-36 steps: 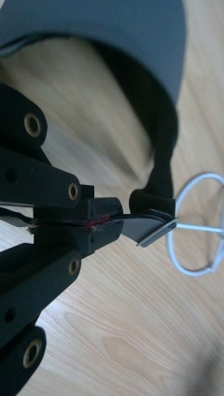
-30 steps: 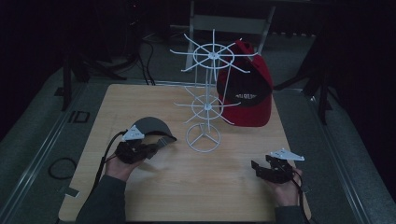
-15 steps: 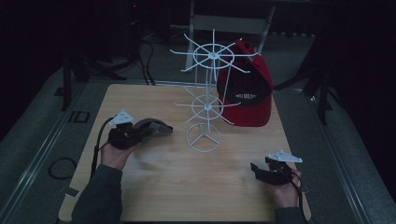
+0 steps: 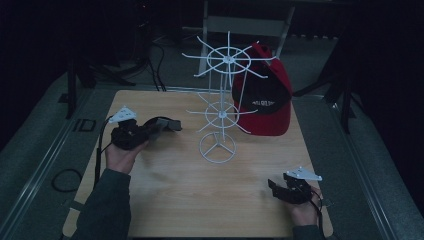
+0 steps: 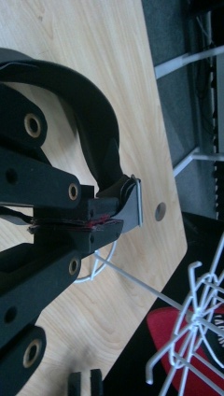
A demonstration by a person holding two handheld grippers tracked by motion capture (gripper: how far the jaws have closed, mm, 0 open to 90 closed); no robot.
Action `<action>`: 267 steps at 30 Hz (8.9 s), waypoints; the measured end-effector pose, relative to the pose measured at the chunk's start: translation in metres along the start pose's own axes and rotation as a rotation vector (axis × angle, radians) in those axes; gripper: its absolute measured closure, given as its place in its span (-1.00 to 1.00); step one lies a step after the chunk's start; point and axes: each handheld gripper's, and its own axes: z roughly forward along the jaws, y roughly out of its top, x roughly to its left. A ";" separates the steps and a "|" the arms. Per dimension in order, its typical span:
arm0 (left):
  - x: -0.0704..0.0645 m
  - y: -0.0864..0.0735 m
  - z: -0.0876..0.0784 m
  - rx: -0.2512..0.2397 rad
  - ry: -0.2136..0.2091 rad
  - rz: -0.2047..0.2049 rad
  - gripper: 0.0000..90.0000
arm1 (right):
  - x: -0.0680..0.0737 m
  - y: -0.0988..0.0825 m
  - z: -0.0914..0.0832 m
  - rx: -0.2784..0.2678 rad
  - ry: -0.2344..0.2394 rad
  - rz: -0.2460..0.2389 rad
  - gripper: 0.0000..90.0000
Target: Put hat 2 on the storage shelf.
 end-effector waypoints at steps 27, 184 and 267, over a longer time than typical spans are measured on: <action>0.004 0.035 -0.008 -0.094 0.020 -0.069 0.98 | 0.006 -0.008 0.004 -0.009 -0.052 -0.035 -0.29; -0.053 0.163 -0.036 -0.334 -0.033 0.030 0.98 | 0.011 -0.006 0.014 0.012 -0.042 -0.072 -0.31; -0.072 0.162 -0.006 -0.271 -0.137 0.070 0.98 | 0.010 -0.007 0.013 0.013 -0.044 -0.076 -0.31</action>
